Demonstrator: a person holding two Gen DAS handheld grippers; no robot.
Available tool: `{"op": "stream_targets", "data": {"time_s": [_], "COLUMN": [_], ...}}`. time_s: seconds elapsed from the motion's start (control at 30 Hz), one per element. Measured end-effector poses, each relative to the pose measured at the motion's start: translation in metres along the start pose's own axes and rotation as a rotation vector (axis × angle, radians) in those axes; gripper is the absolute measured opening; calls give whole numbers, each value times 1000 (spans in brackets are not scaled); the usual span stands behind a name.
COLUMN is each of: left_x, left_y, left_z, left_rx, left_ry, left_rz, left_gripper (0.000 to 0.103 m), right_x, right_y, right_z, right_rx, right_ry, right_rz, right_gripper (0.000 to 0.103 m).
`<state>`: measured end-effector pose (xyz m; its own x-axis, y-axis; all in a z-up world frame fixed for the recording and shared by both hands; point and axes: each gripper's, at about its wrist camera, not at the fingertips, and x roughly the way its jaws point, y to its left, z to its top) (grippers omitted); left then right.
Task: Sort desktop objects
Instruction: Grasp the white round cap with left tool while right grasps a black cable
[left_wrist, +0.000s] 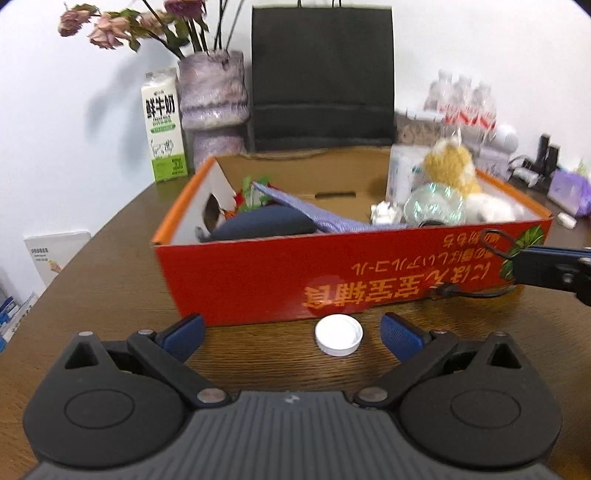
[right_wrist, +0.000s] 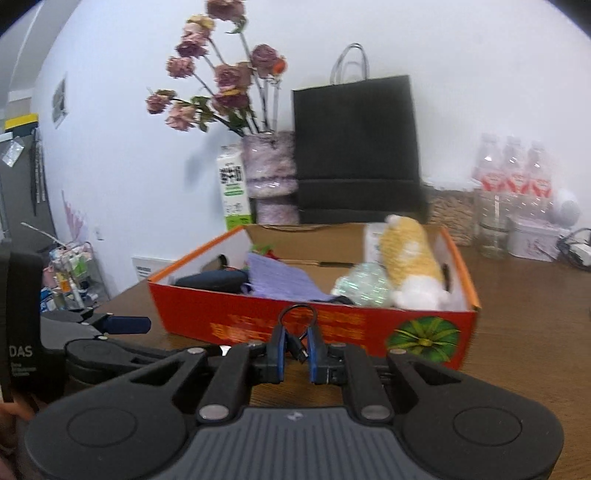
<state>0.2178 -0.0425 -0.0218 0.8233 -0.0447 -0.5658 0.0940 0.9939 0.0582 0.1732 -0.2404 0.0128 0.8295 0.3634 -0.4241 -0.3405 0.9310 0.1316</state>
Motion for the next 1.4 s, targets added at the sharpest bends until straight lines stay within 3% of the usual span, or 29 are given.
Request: {"op": "stream_targets", "data": {"time_s": [0.17,0.3,0.97,1.0,1.2,1.3,1.4], "left_x": [17,25,25,24,13,5,-14], "left_y": [-9,-4,-7,-7,-5,-1,1], "left_z": [2,2,3,3,1,-1,0], "left_rx": [-1,-52,-57,-58,-61,-90,-84], "left_ry": [56,96,95,92,39,24,-43], "left_rz": [21,-17,-7,-4,-14,-76,-88], "left_gripper": [102,103,103,98,30,29,29], "right_x": [5,4,9,9,4,-2,-11], "right_y": [-15,-16,-13,-13,-11,-9,-5], "right_z": [-6,-9,-12,-12,-12,-9,-5], "right_rx": [16,17,10,10,7,6,-2], "right_ry": [39,38,56,54,33,10,-30], "right_rz": [-36,-38,-48,-48,-39,-27,-12], "right_gripper": [11,11,11,11,11,11,11]}}
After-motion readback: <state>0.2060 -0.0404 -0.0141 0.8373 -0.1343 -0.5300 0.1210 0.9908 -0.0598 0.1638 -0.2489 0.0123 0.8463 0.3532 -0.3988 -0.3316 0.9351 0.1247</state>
